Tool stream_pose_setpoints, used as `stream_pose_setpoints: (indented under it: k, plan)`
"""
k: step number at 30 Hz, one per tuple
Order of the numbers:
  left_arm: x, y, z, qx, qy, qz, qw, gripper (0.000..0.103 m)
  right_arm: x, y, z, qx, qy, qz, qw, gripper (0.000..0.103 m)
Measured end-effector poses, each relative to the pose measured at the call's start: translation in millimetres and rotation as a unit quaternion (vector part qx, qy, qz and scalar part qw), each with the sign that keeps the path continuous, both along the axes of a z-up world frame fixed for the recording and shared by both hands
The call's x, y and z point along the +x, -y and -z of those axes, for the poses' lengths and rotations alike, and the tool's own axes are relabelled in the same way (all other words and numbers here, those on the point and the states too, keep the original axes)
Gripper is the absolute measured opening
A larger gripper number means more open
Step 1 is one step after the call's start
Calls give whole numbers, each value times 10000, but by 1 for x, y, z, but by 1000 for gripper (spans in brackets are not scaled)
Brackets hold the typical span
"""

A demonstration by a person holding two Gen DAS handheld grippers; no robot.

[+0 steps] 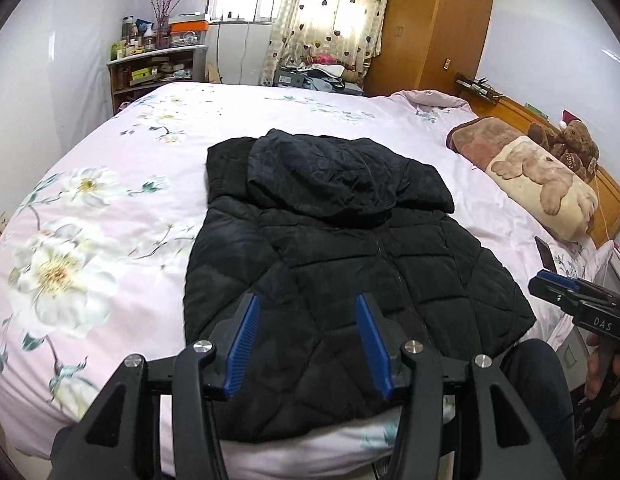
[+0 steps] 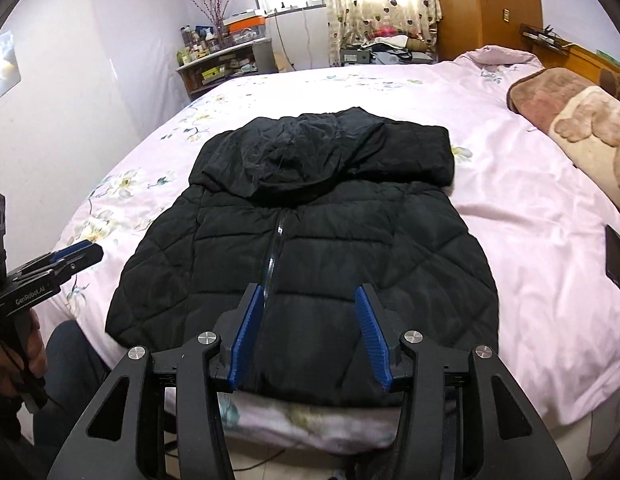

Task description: Fold large clothes

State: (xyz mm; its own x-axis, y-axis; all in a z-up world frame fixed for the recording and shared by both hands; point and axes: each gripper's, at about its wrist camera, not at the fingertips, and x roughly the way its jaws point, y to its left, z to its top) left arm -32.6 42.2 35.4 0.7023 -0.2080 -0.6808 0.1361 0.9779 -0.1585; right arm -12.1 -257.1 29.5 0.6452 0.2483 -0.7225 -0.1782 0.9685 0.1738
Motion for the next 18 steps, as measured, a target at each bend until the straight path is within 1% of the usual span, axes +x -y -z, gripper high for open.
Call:
stream_pose_setpoints:
  k: [5, 8, 18]
  plan:
    - [-15, -9, 3, 8, 8, -108, 9999, 54, -17, 5, 0, 42, 34, 89, 9999, 49]
    - [-19, -15, 8, 5, -66, -177, 9998, 54, -21, 10, 3, 72, 19, 154, 9999, 49]
    - [-4, -22, 17, 174, -160, -341, 9991, 56, -9, 33, 16, 147, -140, 404, 9990, 51]
